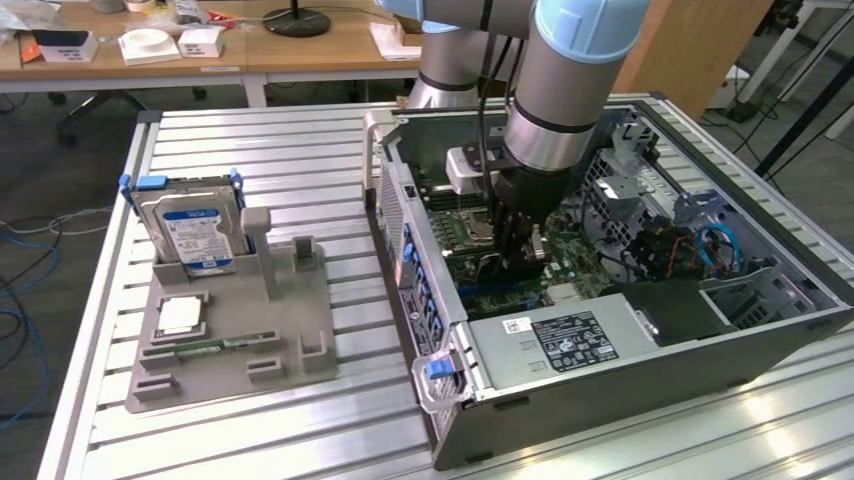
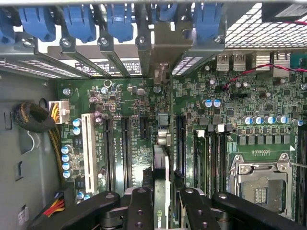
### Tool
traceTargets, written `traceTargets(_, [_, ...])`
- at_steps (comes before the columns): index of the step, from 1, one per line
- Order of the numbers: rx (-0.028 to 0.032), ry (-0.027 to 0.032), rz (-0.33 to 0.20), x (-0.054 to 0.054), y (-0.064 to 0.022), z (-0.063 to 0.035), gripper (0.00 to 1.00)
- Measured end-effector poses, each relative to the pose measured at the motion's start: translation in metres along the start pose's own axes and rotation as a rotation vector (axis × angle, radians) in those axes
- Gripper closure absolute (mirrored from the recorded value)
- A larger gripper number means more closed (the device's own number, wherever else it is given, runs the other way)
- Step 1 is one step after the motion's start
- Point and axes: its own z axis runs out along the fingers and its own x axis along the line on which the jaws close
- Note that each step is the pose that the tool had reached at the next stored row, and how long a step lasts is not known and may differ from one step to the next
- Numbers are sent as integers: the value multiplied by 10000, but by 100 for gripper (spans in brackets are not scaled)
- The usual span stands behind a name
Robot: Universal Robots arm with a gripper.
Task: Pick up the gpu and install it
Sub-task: 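Insert the gpu into the slot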
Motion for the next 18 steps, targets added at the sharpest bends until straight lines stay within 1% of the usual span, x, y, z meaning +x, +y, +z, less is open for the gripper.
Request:
traceTargets(11, [-2,1,-79,-10,0,5,74])
traceTargets(18, [-3,1,-100,-10,1,32,74])
